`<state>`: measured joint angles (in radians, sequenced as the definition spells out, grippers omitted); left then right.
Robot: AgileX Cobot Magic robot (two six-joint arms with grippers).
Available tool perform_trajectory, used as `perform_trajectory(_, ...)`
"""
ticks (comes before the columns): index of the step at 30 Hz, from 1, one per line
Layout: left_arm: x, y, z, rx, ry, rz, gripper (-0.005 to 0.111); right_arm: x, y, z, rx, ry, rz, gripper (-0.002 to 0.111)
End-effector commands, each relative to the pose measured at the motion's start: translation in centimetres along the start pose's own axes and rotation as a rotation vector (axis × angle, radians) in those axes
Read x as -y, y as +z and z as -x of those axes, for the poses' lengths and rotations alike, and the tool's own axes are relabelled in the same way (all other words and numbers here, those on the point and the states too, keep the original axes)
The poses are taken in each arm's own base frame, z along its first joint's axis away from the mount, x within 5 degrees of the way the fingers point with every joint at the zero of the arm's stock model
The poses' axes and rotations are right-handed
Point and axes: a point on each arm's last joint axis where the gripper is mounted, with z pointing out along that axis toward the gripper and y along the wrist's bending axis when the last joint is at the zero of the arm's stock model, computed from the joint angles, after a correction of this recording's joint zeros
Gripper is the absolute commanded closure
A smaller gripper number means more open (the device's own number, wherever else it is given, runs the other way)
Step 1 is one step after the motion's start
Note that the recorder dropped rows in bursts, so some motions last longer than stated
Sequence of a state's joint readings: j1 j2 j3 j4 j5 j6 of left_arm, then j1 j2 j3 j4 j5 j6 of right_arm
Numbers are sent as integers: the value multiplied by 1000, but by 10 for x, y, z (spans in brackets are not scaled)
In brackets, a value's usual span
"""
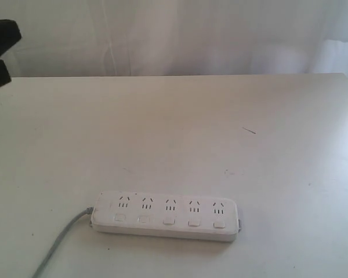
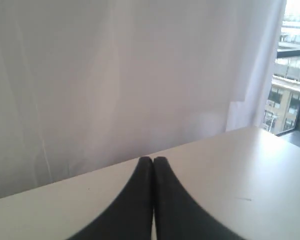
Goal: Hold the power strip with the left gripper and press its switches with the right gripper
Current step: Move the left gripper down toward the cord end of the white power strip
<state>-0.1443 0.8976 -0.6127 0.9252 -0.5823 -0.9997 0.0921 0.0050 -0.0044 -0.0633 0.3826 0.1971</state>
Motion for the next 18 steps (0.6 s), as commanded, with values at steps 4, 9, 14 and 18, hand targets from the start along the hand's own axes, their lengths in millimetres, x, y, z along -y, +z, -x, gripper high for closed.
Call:
perform_trajectory(4,39,7,-24,-232,269,-83,107,0,0,0,11,-2,-4,108)
perform_trajectory(9,59,6,-34,-315,397,-201,107,0,0,0,11,-2,-4,108)
perform_trajectory(14,57,10,-28,-388,468,-207,107,0,0,0,11,-2,-4,108)
perform_trajectory(18,56,15,-21,-459,515,-204,107,0,0,0,11,-2,-4,108)
